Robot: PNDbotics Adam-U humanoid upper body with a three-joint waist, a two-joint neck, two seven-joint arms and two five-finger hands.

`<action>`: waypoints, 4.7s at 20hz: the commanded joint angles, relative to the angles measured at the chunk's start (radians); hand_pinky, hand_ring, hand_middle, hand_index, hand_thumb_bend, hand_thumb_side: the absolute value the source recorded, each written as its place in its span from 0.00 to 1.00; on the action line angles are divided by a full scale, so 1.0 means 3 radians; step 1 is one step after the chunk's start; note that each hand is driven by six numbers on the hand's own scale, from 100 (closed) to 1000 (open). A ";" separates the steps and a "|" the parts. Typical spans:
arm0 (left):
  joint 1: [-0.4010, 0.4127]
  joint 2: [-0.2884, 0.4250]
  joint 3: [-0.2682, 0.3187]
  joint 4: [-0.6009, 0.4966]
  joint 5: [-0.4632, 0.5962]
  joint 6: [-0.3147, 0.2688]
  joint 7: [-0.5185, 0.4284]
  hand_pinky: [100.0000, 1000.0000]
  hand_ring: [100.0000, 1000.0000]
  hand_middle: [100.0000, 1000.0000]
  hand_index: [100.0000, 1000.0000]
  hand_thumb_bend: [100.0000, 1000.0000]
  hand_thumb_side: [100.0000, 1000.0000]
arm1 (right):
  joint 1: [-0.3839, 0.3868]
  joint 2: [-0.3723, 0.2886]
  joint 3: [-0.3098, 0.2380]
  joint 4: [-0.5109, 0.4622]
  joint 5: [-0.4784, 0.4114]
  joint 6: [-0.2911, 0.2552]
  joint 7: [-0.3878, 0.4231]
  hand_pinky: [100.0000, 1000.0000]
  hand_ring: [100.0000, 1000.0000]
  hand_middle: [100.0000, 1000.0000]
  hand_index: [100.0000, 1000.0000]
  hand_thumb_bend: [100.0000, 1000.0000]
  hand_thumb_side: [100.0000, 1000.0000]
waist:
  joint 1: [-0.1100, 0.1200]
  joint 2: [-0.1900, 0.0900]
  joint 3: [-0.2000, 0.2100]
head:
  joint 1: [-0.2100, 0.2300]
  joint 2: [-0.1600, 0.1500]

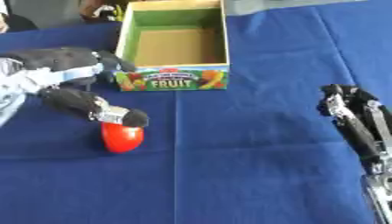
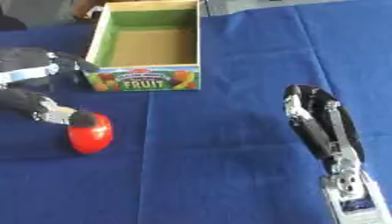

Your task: Pick up objects on the table and place them in the box.

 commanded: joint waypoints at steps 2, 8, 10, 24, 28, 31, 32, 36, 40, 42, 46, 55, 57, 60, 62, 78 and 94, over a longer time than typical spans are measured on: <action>0.0000 0.0208 -0.0041 -0.0001 0.0074 0.0026 -0.0066 0.55 0.79 0.88 1.00 0.92 0.97 | 0.0000 -0.0047 0.0004 -0.0069 0.0019 0.0007 -0.0012 0.60 0.55 0.46 0.68 0.00 0.62 | -0.0006 -0.0063 0.0002 | -0.0012 0.0008; 0.0019 0.0224 -0.0165 0.0193 0.0007 0.0007 -0.0067 0.55 0.81 0.91 1.00 0.78 0.86 | 0.0001 -0.0041 0.0015 -0.0069 0.0018 0.0015 0.0001 0.60 0.55 0.46 0.68 0.00 0.62 | 0.0000 -0.0062 0.0002 | -0.0004 0.0002; 0.0017 0.0199 -0.0229 0.0302 -0.0025 -0.0007 -0.0067 0.52 0.80 0.91 1.00 0.78 0.84 | 0.0000 -0.0041 0.0018 -0.0069 0.0018 0.0014 0.0005 0.60 0.55 0.46 0.68 0.00 0.62 | -0.0002 -0.0059 -0.0006 | 0.0002 -0.0004; -0.0096 -0.0032 -0.0313 0.0823 -0.0185 -0.0053 -0.0067 0.37 0.73 0.87 1.00 0.77 0.86 | -0.0002 -0.0018 0.0036 -0.0069 0.0028 0.0032 0.0035 0.60 0.55 0.46 0.68 0.00 0.62 | 0.0003 -0.0024 -0.0036 | 0.0030 -0.0020; -0.0107 -0.0061 -0.0328 0.0920 -0.0221 -0.0093 -0.0067 0.32 0.69 0.87 1.00 0.77 0.85 | -0.0005 -0.0014 0.0039 -0.0069 0.0031 0.0031 0.0036 0.60 0.55 0.45 0.67 0.00 0.62 | 0.0004 -0.0015 -0.0042 | 0.0040 -0.0027; -0.0103 -0.0079 -0.0349 0.0992 -0.0226 -0.0130 -0.0067 0.27 0.66 0.87 1.00 0.77 0.84 | -0.0008 -0.0010 0.0042 -0.0069 0.0031 0.0029 0.0037 0.60 0.55 0.45 0.67 0.00 0.62 | 0.0003 -0.0006 -0.0050 | 0.0045 -0.0034; -0.0101 -0.0080 -0.0356 0.1008 -0.0224 -0.0144 -0.0067 0.26 0.66 0.87 1.00 0.77 0.84 | -0.0008 -0.0010 0.0042 -0.0069 0.0031 0.0029 0.0036 0.60 0.55 0.45 0.67 0.00 0.62 | 0.0003 -0.0004 -0.0052 | 0.0047 -0.0034; -0.0097 -0.0092 -0.0381 0.1054 -0.0184 -0.0181 -0.0067 0.23 0.64 0.86 1.00 0.78 0.82 | -0.0008 -0.0004 0.0043 -0.0069 0.0031 0.0034 0.0030 0.60 0.55 0.45 0.67 0.00 0.62 | 0.0002 0.0003 -0.0057 | 0.0053 -0.0039; -0.0094 -0.0093 -0.0394 0.1060 -0.0184 -0.0207 -0.0067 0.19 0.60 0.86 1.00 0.79 0.80 | -0.0005 0.0000 0.0041 -0.0069 0.0034 0.0039 0.0029 0.60 0.55 0.45 0.67 0.00 0.62 | 0.0000 0.0009 -0.0060 | 0.0056 -0.0041; -0.0095 -0.0101 -0.0395 0.1047 -0.0197 -0.0211 -0.0067 0.16 0.57 0.84 1.00 0.80 0.79 | -0.0003 0.0006 0.0043 -0.0069 0.0036 0.0045 0.0033 0.60 0.55 0.45 0.67 0.00 0.62 | -0.0001 0.0012 -0.0060 | 0.0052 -0.0047; -0.0100 -0.0115 -0.0393 0.1015 -0.0253 -0.0209 -0.0067 0.08 0.51 0.81 1.00 0.78 0.76 | -0.0003 0.0011 0.0042 -0.0069 0.0038 0.0049 0.0037 0.60 0.55 0.45 0.67 0.00 0.62 | -0.0004 0.0017 -0.0063 | 0.0050 -0.0048; -0.0135 -0.0116 -0.0411 0.0902 -0.0570 -0.0306 -0.0067 0.00 0.43 0.59 0.84 0.66 0.69 | -0.0001 0.0018 0.0043 -0.0069 0.0038 0.0064 0.0046 0.60 0.55 0.45 0.67 0.00 0.63 | 0.0004 0.0031 -0.0067 | 0.0045 -0.0051; -0.0145 -0.0126 -0.0416 0.0863 -0.0667 -0.0335 -0.0067 0.00 0.43 0.58 0.82 0.65 0.69 | 0.0000 0.0020 0.0043 -0.0069 0.0039 0.0070 0.0046 0.60 0.55 0.45 0.67 0.00 0.63 | 0.0006 0.0033 -0.0066 | 0.0043 -0.0048; -0.0147 -0.0131 -0.0424 0.0846 -0.0758 -0.0373 -0.0067 0.00 0.44 0.55 0.78 0.60 0.69 | 0.0001 0.0022 0.0041 -0.0069 0.0038 0.0076 0.0045 0.60 0.55 0.45 0.67 0.00 0.63 | 0.0010 0.0035 -0.0067 | 0.0043 -0.0045; -0.0146 -0.0136 -0.0415 0.0844 -0.0780 -0.0378 -0.0067 0.00 0.43 0.54 0.78 0.58 0.69 | 0.0002 0.0023 0.0040 -0.0069 0.0036 0.0081 0.0044 0.60 0.55 0.45 0.67 0.00 0.63 | 0.0012 0.0037 -0.0068 | 0.0041 -0.0049; -0.0123 -0.0157 -0.0359 0.0837 -0.0594 -0.0096 0.0132 0.00 0.48 0.53 0.75 0.21 0.32 | 0.0001 0.0030 0.0040 -0.0069 0.0003 0.0095 0.0039 0.59 0.55 0.45 0.67 0.00 0.63 | 0.0013 0.0048 -0.0083 | 0.0025 -0.0084; -0.0134 0.0041 -0.0144 0.0413 -0.0464 0.0106 0.0345 0.00 0.47 0.50 0.70 0.01 0.19 | 0.0006 0.0006 0.0039 -0.0069 -0.0001 0.0104 0.0037 0.60 0.55 0.44 0.67 0.00 0.62 | 0.0029 0.0016 -0.0072 | -0.0004 -0.0064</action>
